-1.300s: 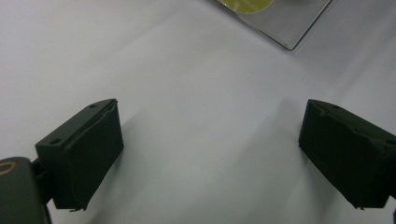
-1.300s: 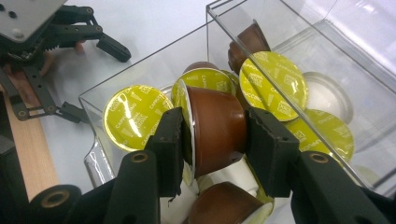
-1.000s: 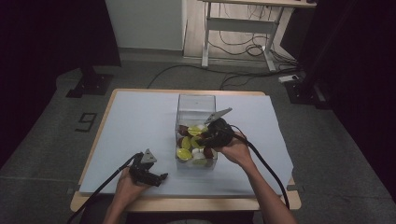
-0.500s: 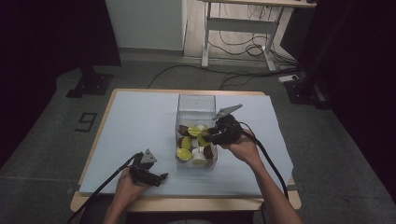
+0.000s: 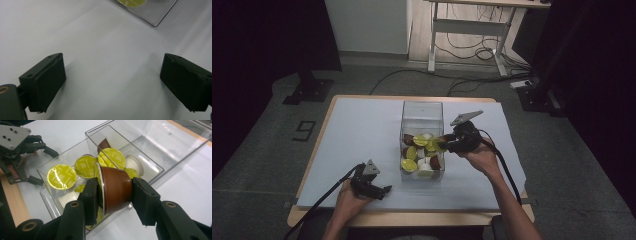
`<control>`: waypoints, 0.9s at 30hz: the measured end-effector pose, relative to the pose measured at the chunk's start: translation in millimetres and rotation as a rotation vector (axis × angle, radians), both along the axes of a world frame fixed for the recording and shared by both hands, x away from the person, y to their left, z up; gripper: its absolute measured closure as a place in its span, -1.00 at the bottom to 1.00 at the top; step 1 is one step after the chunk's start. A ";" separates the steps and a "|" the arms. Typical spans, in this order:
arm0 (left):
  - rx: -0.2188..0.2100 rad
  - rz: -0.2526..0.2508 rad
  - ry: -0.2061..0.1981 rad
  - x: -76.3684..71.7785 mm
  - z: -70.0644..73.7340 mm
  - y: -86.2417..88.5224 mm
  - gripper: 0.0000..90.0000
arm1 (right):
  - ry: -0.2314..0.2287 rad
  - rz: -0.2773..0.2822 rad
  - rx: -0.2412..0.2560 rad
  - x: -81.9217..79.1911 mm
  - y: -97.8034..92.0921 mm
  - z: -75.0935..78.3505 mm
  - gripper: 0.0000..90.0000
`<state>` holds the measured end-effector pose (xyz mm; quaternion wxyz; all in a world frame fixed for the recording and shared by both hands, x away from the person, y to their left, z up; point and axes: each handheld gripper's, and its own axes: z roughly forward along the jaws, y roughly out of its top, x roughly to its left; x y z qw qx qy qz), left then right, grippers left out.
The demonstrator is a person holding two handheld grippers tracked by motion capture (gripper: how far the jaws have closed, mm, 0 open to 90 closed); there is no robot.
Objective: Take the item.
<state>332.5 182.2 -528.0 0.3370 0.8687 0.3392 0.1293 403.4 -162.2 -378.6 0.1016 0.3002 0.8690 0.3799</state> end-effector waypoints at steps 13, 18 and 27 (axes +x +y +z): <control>-0.001 0.001 0.000 0.0 0.0 -0.1 -0.87 | -0.013 -0.052 0.004 0.4 -20.8 -0.6 0.27; -0.001 0.000 0.000 -0.1 -0.1 -0.1 -0.87 | -0.019 -0.075 0.012 1.2 -27.5 -3.1 0.27; -0.001 0.001 -0.001 -0.1 -0.1 -0.1 -0.87 | -0.022 -0.121 0.011 2.9 -42.5 -9.1 0.27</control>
